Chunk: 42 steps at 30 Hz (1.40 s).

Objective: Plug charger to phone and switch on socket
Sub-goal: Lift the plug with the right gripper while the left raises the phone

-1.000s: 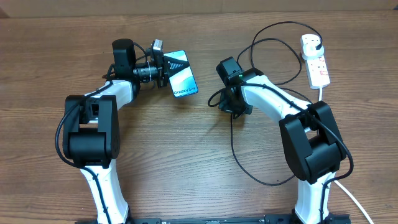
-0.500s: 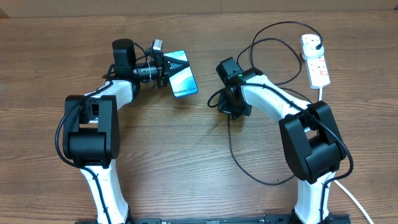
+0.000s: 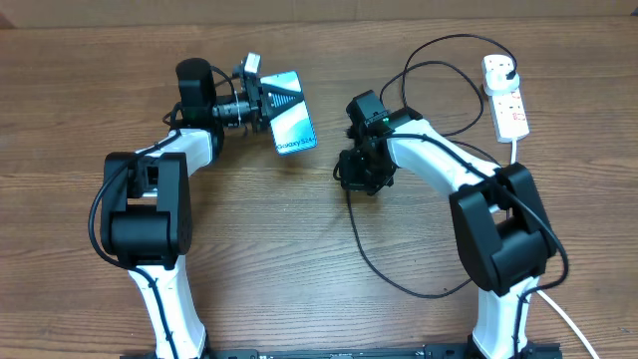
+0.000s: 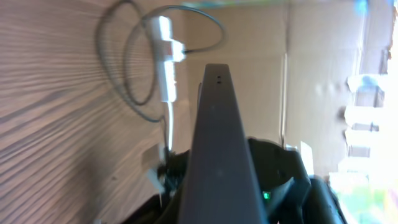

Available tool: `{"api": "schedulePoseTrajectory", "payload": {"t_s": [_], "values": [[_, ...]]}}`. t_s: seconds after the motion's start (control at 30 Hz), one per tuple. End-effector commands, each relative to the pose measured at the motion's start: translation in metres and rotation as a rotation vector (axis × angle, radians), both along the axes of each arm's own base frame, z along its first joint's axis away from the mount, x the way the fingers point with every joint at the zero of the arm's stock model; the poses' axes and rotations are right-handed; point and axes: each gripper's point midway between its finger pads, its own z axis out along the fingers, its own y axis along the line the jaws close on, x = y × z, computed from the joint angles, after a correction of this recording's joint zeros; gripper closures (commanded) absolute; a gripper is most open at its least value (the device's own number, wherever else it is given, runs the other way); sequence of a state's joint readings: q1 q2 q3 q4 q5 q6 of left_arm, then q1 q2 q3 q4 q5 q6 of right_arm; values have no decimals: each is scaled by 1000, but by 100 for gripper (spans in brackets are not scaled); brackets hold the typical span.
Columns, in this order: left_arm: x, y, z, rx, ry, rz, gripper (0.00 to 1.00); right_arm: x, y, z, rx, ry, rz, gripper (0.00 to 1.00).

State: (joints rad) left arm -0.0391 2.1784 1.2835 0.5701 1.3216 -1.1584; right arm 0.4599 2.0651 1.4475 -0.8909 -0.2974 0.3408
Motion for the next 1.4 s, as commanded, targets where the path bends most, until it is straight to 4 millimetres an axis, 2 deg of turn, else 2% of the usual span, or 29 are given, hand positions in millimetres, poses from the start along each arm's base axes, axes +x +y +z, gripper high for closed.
{"api": "schedulePoseTrajectory", "payload": {"t_s": [0.0, 0.1, 0.2, 0.33, 0.6, 0.8, 0.97, 1.0, 1.13, 1.27, 1.37], "values": [[-22, -1, 31, -69, -6, -155, 96, -16, 43, 77, 331, -96, 253, 96], [-36, -1, 50, -77, -24, -236, 96, -34, 57, 113, 488, -117, 358, 96], [-42, 0, 70, -72, -43, -240, 96, -52, 62, 139, 591, -120, 430, 96], [-52, 1, 101, -63, -131, -237, 96, -69, 56, 156, 608, -114, 465, 96], [-67, 2, 145, -55, -211, -239, 96, -102, 27, 211, 564, -218, 497, 96], [-78, 2, 170, -53, -248, -240, 96, -124, 0, 255, 504, -341, 440, 96], [-86, -8, 185, -69, -244, -251, 96, -149, -16, 286, 505, -408, 374, 96], [-89, -14, 193, -86, -259, -250, 96, -155, -21, 293, 500, -427, 341, 96], [-98, -30, 210, -129, -286, -253, 96, -163, -26, 300, 520, -444, 291, 96], [-98, -40, 218, -170, -288, -240, 96, -161, -21, 281, 541, -416, 270, 96], [-94, -41, 223, -199, -291, -212, 96, -160, -5, 267, 652, -397, 317, 96]]}}
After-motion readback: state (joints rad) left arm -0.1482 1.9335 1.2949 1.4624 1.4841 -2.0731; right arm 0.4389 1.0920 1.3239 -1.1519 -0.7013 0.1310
